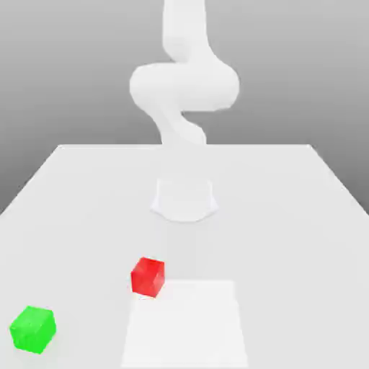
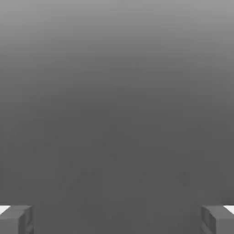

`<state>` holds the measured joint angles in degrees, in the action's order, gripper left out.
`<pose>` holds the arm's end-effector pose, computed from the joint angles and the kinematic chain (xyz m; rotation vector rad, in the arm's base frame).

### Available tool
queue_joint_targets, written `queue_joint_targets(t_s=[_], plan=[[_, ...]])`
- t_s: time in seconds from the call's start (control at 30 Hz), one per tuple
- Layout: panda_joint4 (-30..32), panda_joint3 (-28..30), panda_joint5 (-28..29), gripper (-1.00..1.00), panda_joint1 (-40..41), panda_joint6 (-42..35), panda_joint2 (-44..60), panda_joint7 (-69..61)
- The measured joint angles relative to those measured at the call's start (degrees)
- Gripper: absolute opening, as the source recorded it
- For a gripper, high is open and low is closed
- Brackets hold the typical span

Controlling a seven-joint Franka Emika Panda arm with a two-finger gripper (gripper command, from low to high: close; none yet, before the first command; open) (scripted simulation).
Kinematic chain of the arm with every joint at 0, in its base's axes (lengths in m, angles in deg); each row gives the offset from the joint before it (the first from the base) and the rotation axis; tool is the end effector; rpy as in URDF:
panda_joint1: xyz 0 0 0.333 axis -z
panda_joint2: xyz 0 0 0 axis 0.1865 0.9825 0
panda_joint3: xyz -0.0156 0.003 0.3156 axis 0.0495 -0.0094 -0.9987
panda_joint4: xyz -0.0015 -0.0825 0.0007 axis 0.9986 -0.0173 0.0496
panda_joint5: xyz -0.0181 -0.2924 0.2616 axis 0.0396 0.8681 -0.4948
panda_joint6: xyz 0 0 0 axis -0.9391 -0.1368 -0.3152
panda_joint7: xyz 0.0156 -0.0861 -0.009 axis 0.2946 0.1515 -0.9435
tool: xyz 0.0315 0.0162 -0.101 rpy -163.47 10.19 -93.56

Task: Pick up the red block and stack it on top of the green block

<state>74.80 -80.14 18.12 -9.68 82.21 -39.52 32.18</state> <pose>0.3725 -0.0080 0.6610 -2.4778 1.0940 -0.9454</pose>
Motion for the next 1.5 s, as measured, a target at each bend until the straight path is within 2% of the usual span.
queue_joint_targets(t_s=[0.53, 0.6, 0.77, 0.8, 1.03, 1.3, 1.5], plan=[[29.9, 2.9, 1.4, 0.0, 7.2, 23.4, 29.4, 6.0], [31.9, 3.4, 0.7, 0.0, 7.6, 29.5, 37.4, 5.9], [31.3, 1.5, -2.2, 0.0, 9.2, 39.8, 49.9, 4.0], [31.1, 0.9, -2.4, -1.0, 9.7, 41.4, 51.7, 3.9], [31.1, 0.8, -2.3, -1.0, 9.8, 41.7, 52.0, 4.0], [33.0, 1.6, 0.4, -1.0, 10.0, 28.8, 37.1, 6.1], [22.4, 3.7, 0.8, -1.0, 14.6, 22.3, 41.2, 18.7]])
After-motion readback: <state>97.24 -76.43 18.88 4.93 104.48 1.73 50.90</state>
